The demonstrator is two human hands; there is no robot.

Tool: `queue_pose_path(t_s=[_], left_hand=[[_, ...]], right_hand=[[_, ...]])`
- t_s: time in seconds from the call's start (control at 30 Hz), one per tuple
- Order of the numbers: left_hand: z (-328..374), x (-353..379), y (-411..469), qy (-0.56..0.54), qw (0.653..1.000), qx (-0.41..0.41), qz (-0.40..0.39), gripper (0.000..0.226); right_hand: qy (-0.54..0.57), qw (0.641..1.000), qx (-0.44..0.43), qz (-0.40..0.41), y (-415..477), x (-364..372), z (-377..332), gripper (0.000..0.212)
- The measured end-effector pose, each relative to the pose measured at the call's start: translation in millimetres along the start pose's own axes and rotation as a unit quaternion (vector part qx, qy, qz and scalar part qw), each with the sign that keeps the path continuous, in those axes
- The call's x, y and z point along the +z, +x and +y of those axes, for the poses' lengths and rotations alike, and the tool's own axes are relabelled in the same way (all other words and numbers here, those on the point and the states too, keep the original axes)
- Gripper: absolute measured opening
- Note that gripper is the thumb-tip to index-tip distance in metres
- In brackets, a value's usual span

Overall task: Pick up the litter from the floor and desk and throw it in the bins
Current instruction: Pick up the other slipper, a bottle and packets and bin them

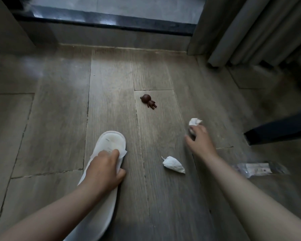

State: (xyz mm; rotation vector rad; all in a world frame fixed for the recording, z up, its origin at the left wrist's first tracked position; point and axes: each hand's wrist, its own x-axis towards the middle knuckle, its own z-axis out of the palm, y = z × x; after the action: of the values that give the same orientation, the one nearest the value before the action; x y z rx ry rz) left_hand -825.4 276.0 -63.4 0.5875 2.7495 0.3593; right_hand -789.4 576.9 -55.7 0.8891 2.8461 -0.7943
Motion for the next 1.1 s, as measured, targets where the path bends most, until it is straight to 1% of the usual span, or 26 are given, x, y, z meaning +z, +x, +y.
queue_pose_path(t_s=[0.07, 0.17, 0.27, 0.33, 0.37, 0.4, 0.47, 0.5, 0.57, 0.67, 0.8, 0.9, 1.0, 1.1], left_hand=[[-0.6, 1.2, -1.9, -0.02, 1.0, 0.001, 0.017, 0.028], [-1.9, 2.0, -2.7, -0.041, 0.999, 0.002, 0.023, 0.026], [-1.5, 1.4, -4.0, -0.045, 0.999, -0.004, 0.025, 0.024], [-1.0, 1.6, -5.1, -0.046, 0.999, -0.012, 0.025, 0.025], [-0.8, 1.6, -5.9, -0.045, 0.999, -0.015, 0.024, 0.025], [-0.5, 1.5, -6.7, -0.046, 0.999, -0.018, 0.023, 0.025], [0.2, 1.2, -6.9, -0.047, 0.999, -0.018, 0.02, 0.025], [0.0, 0.7, -7.0, -0.047, 0.999, -0.017, 0.02, 0.025], [-0.7, -0.2, -8.4, -0.038, 0.999, -0.004, 0.014, 0.024], [-2.1, 1.1, -17.0, -0.02, 0.999, 0.04, -0.008, 0.021], [4.5, -1.8, -30.3, 0.026, 0.995, 0.086, -0.049, 0.023], [26.8, -1.8, -45.1, 0.017, 0.986, 0.153, -0.068, 0.025], [59.1, 9.3, -70.2, 0.039, 0.968, 0.23, -0.097, 0.03], [83.5, 20.1, -91.3, 0.03, 0.958, 0.264, -0.11, 0.03]], right_hand=[[0.009, 0.998, -0.048, -0.026, -13.1, 12.0, -9.1, 0.051], [-0.006, 0.993, -0.073, -0.095, -27.8, 13.5, -10.8, 0.073], [-0.055, 0.982, -0.097, -0.156, -45.6, 10.6, -5.9, 0.099], [-0.105, 0.975, -0.113, -0.158, -57.7, 14.0, -3.7, 0.104], [-0.123, 0.975, -0.121, -0.143, -63.1, 16.5, -2.8, 0.1], [-0.127, 0.976, -0.128, -0.12, -67.7, 18.8, -1.8, 0.089], [-0.111, 0.982, -0.138, -0.066, -73.9, 19.9, 1.4, 0.058], [-0.101, 0.984, -0.135, -0.05, -76.4, 18.7, 2.6, 0.047], [-0.067, 0.99, -0.115, -0.044, -81.5, 14.5, 6.2, 0.037], [-0.001, 0.996, -0.081, -0.036, -91.2, 4.5, 14.4, 0.034], [0.013, 0.999, -0.033, 0.005, -119.1, -23.0, 33.5, 0.033], [0.022, 1.0, -0.021, 0.003, -161.7, -38.8, 50.5, 0.03], [0.026, 0.999, 0.016, -0.009, -217.7, -42.2, 70.1, 0.031], [0.026, 0.998, 0.064, -0.012, -273.0, -40.0, 91.1, 0.034]])
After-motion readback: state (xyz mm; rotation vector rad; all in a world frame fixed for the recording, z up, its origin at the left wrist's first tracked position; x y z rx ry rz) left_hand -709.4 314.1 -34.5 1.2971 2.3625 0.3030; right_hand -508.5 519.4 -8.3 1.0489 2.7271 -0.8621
